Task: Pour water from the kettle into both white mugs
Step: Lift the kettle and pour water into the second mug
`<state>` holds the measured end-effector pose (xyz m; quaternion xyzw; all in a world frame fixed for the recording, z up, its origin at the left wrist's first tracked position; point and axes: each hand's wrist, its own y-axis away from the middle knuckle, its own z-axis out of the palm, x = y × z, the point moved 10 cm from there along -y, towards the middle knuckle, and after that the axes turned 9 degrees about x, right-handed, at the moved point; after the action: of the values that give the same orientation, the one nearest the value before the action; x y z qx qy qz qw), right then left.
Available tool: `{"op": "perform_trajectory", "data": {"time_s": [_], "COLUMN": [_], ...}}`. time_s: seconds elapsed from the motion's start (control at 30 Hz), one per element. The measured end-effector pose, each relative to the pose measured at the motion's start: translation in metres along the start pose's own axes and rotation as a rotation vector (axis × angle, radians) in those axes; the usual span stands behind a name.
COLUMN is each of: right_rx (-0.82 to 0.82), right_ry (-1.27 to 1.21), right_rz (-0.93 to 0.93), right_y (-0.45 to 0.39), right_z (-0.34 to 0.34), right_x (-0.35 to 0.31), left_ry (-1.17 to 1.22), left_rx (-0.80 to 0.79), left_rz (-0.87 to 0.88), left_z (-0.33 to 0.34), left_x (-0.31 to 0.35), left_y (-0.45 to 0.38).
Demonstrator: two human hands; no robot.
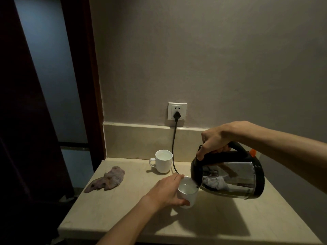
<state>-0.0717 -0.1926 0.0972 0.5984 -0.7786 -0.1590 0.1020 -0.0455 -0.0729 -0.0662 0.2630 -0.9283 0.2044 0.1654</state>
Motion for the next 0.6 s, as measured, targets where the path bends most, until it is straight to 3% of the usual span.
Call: {"op": "perform_trajectory", "data": {"time_s": [0.6], "right_rx": [0.002], "right_ry": [0.063], "right_rz": [-0.033], "right_y": [-0.0019], "right_z": [-0.002], "right_x": [-0.0105], "left_ry": [0.016], "left_rx": [-0.008], "left_rz": [-0.013], "left_z": [-0.0004], "left_x": [-0.0011], "left_y": [-0.0008]}}
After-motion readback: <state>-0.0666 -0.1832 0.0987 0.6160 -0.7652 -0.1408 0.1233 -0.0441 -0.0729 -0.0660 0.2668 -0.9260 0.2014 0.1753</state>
